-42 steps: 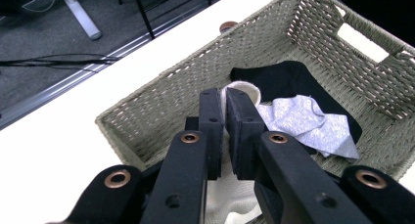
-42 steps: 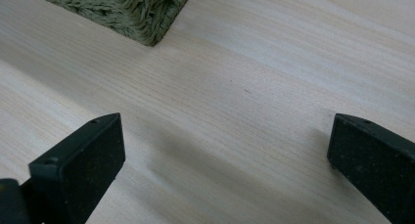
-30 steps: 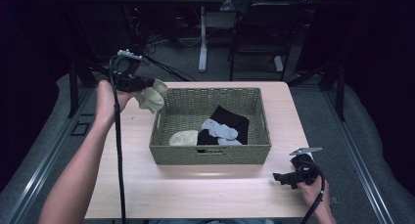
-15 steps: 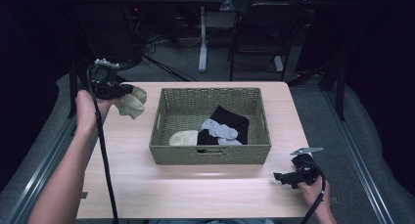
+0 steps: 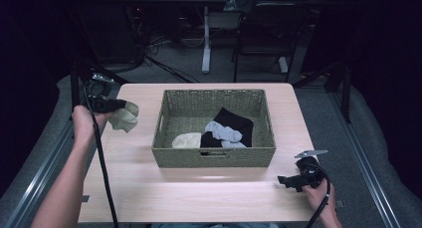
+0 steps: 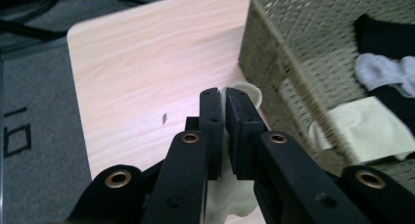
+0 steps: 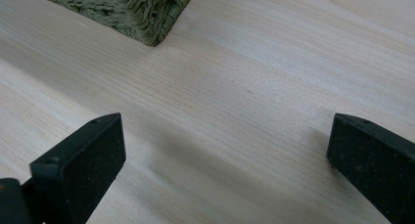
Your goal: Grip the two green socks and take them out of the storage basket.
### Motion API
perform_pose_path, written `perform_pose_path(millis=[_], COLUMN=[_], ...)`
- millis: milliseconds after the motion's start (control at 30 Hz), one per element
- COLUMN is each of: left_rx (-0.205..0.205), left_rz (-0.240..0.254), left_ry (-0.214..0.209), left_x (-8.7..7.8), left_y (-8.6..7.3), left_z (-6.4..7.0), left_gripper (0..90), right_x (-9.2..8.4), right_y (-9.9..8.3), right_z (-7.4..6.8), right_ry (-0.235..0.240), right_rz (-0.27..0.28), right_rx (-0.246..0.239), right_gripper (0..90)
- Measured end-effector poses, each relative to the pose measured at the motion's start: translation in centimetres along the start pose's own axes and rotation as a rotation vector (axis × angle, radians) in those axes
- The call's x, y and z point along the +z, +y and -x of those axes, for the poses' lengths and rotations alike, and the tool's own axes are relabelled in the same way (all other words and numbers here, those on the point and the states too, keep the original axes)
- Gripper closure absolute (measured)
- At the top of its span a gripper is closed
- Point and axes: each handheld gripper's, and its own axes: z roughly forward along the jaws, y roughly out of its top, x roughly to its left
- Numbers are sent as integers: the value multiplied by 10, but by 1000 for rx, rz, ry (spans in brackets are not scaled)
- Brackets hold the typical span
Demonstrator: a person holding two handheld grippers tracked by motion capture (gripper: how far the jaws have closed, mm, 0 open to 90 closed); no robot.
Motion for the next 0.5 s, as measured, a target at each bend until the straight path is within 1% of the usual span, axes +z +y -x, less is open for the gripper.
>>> perform_pose_path(millis=[33, 67, 100, 133, 233, 333, 400, 433, 500], left_rx=[-12, -18, -18, -24, -38, -62, -70, -74, -80], left_rz=[-14, -17, -17, -31, -53, -72, -81, -91, -101], left_ry=[2, 5, 5, 6, 4, 0, 2, -7, -4], left_x=[6, 9, 9, 13, 24, 35, 42, 44, 50], left_y=[-4, -7, -7, -10, -16, -22, -26, -28, -31], left_z=[-3, -4, -4, -6, -10, -13, -15, -16, -16], left_gripper=[859, 860, 859, 859, 859, 859, 859, 859, 859], right_x=[0, 0, 0, 0, 0, 0, 0, 0, 1], right_y=[0, 0, 0, 0, 0, 0, 0, 0, 0], right_z=[0, 0, 0, 0, 0, 0, 0, 0, 0], right_ry=[1, 1, 1, 1, 3, 3, 4, 2, 1], right_rz=[0, 0, 0, 0, 0, -3, -2, -2, -3], right_rx=[-1, 0, 0, 0, 2, -1, -2, -2, -1], right_gripper=[2, 2, 2, 2, 2, 2, 2, 2, 2])
